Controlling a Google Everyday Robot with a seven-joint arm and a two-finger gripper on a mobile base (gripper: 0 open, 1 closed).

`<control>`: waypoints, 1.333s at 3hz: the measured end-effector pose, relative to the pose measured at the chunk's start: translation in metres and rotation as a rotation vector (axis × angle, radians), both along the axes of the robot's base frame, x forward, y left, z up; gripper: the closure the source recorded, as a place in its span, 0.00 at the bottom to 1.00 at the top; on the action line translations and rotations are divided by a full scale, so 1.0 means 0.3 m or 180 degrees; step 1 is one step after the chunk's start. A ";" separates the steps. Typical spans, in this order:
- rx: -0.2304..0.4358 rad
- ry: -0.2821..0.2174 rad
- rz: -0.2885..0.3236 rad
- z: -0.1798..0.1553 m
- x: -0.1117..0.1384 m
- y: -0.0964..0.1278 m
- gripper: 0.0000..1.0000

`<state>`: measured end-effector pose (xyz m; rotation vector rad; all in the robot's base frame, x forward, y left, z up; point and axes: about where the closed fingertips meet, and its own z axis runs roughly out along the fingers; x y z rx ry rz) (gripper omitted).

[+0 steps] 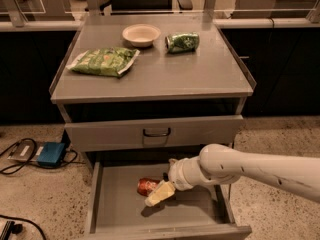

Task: Pick coke can from middle drawer and place on counter

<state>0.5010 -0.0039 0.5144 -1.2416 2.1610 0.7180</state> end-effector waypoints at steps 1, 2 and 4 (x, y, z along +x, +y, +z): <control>0.0091 0.0055 -0.0051 -0.133 0.012 0.034 0.00; 0.0088 0.0022 -0.0085 -0.280 0.033 0.051 0.00; -0.0056 -0.0110 -0.0043 -0.424 0.089 0.096 0.00</control>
Offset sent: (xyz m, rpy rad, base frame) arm 0.0144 0.0150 -0.1146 0.0392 0.0079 -0.0483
